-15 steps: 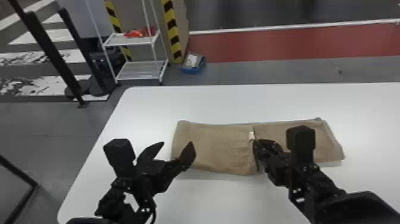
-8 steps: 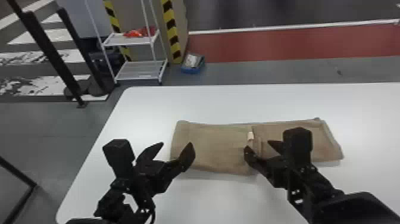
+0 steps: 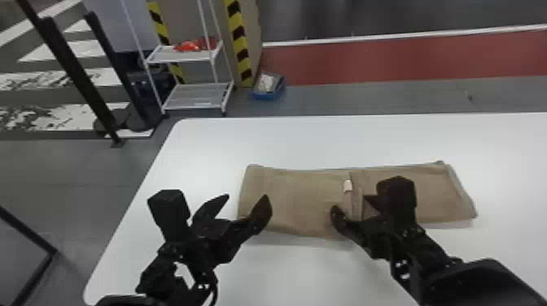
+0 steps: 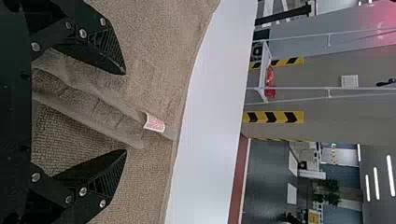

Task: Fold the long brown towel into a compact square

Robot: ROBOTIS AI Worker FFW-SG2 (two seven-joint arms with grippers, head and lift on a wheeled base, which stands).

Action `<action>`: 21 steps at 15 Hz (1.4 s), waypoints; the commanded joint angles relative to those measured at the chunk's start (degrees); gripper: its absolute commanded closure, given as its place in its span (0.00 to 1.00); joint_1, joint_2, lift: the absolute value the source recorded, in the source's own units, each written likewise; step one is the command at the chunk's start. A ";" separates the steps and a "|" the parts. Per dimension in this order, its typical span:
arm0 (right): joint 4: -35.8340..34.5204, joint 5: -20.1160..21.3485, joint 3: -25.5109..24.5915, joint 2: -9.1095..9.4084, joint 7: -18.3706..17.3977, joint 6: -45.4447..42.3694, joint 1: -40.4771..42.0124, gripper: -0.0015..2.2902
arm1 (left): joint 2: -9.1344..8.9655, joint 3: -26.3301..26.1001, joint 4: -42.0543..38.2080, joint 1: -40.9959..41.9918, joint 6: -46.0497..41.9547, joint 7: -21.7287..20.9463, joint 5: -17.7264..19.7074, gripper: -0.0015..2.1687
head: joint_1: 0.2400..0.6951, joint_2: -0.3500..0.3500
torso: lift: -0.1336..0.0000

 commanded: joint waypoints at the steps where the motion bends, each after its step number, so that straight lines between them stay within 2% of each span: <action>1: 0.34 0.06 0.18 0.05 0.00 0.04 -0.14 0.18 | 0.11 0.05 0.11 -0.05 0.00 -0.09 0.15 0.04 | 1.00 0.77 | 0.08; 6: 0.34 -0.02 0.27 0.05 0.00 -0.14 -0.23 0.34 | 0.11 -0.04 0.47 -0.23 0.00 -0.09 0.15 0.04 | 1.00 0.77 | 0.08; 7: 0.25 -0.11 0.36 0.05 0.00 -0.31 -0.14 0.34 | 0.11 -0.04 0.47 -0.23 0.00 -0.09 0.15 0.04 | 1.00 0.77 | 0.08; 10: 0.34 -0.02 0.36 0.05 0.00 -0.31 -0.32 0.56 | 0.11 -0.04 0.73 -0.32 0.00 -0.09 0.15 0.04 | 1.00 0.77 | 0.08; 11: 0.34 -0.11 0.27 0.05 0.00 -0.31 -0.32 0.58 | 0.20 -0.04 0.82 -0.32 0.00 -0.17 0.23 0.04 | 1.00 0.77 | 0.08; 15: -0.98 -0.90 -1.22 0.00 0.79 -2.07 -0.32 0.58 | 0.20 0.05 0.82 -0.32 -0.18 -0.17 0.32 0.04 | 1.00 0.77 | 0.08; 19: -12.84 -3.28 -7.20 -0.35 2.55 -0.31 3.38 0.58 | 0.29 0.40 0.73 0.04 -0.53 -0.17 0.41 0.04 | 1.00 0.74 | 0.08; 21: -15.74 -4.33 -11.42 -0.35 2.99 1.09 5.40 0.58 | 0.29 0.31 0.82 -0.05 -0.53 -0.26 0.76 0.04 | 1.00 0.71 | 0.08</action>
